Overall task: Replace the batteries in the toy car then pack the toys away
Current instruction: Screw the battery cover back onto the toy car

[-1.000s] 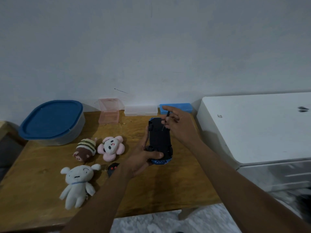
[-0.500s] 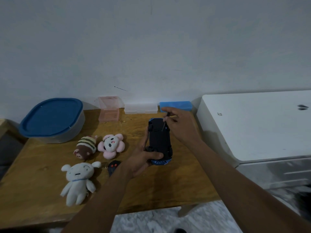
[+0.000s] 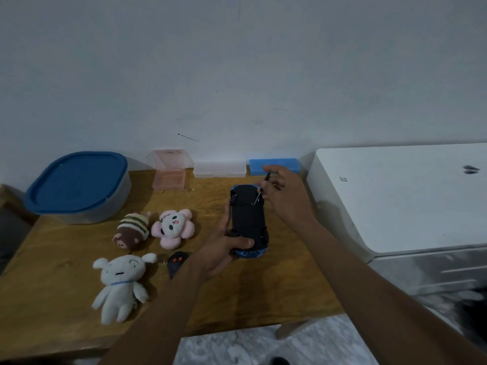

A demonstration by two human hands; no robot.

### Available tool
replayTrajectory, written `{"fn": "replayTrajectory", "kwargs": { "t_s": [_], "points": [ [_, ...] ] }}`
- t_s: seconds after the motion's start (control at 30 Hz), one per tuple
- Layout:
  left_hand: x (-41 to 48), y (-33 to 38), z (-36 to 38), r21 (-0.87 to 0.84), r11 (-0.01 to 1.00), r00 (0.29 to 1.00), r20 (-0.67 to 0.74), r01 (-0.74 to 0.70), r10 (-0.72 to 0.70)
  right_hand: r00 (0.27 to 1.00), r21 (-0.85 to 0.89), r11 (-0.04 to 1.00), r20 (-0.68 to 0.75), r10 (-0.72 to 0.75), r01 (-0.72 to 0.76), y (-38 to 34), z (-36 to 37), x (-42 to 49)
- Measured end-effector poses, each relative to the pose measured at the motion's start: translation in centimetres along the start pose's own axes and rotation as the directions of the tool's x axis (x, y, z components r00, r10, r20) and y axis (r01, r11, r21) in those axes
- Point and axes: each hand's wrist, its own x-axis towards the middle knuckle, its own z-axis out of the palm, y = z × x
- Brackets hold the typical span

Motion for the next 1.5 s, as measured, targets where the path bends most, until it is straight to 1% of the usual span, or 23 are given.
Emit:
{"fn": "replayTrajectory", "kwargs": {
  "t_s": [0.1,0.2,0.3,0.47,0.63,0.7,0.73,0.83,0.93,1.03,1.13,1.2,1.33,1.4,1.47,1.5],
  "points": [
    [0.3,-0.4,-0.6,-0.034,0.999,1.000,-0.018,0.009,-0.010,0.999,0.006,1.000,-0.033,0.024,-0.024,-0.2,0.0,0.2],
    [0.6,-0.5,-0.9,-0.022,1.000,1.000,-0.015,0.003,-0.003,0.998,0.000,1.000,-0.057,0.018,-0.018,-0.2,0.0,0.4],
    [0.6,-0.2,-0.7,-0.015,1.000,0.999,-0.037,0.027,-0.028,0.998,-0.004,1.000,-0.059,0.019,-0.019,-0.1,-0.1,0.5],
    [0.5,-0.6,-0.9,-0.098,0.994,0.998,-0.038,0.039,-0.043,0.998,0.014,1.000,-0.050,0.026,-0.026,-0.1,-0.5,0.5],
    [0.8,-1.1,-0.8,-0.220,0.975,0.999,0.049,0.030,-0.020,0.997,0.041,0.999,-0.064,0.035,-0.032,0.2,-1.1,0.5],
    [0.9,-1.4,-0.8,-0.261,0.965,0.998,0.059,0.021,-0.005,0.997,0.038,0.999,-0.074,0.031,-0.028,0.4,-1.3,0.5],
    [0.9,-1.5,-0.8,-0.261,0.965,0.999,0.041,0.020,-0.009,0.997,0.038,0.999,-0.075,0.032,-0.030,0.6,-1.4,0.5],
    [0.6,-2.1,-0.7,-0.269,0.963,0.998,-0.051,0.025,-0.040,0.998,0.016,0.999,-0.046,0.035,-0.034,1.4,-1.5,0.1],
    [-0.2,-2.2,0.1,-0.388,0.921,0.998,-0.035,0.033,-0.050,0.999,-0.025,0.999,0.000,0.041,-0.041,2.3,-1.3,-0.5],
    [-0.2,-3.5,-0.3,-0.423,0.906,0.998,-0.051,0.001,-0.025,0.997,-0.034,0.998,0.044,0.063,-0.062,3.3,-1.1,-1.1],
    [-0.1,-4.5,-0.8,-0.359,0.933,0.986,-0.153,0.011,-0.070,0.995,-0.049,0.996,0.071,0.071,-0.068,4.1,-1.5,-1.4],
    [-0.2,-4.8,-0.7,-0.301,0.953,0.978,-0.192,0.024,-0.085,0.994,-0.046,0.996,0.085,0.075,-0.071,4.3,-1.8,-1.5],
    [-0.3,-4.4,-0.1,-0.300,0.954,0.963,-0.257,-0.003,-0.078,0.993,-0.031,0.996,0.088,0.083,-0.081,4.7,-2.4,-1.7],
    [-0.2,-4.3,0.0,-0.273,0.962,0.953,-0.291,0.005,-0.087,0.992,-0.035,0.996,0.089,0.087,-0.084,5.0,-2.8,-1.7],
    [-0.1,-3.9,0.4,-0.159,0.987,0.931,-0.352,0.040,-0.095,0.993,-0.051,0.996,0.090,0.076,-0.072,5.3,-3.1,-1.7],
    [0.1,-3.8,0.5,-0.053,0.997,0.917,-0.391,0.065,-0.080,0.993,-0.056,0.996,0.093,0.071,-0.066,5.4,-3.2,-1.7]
  ]
}}
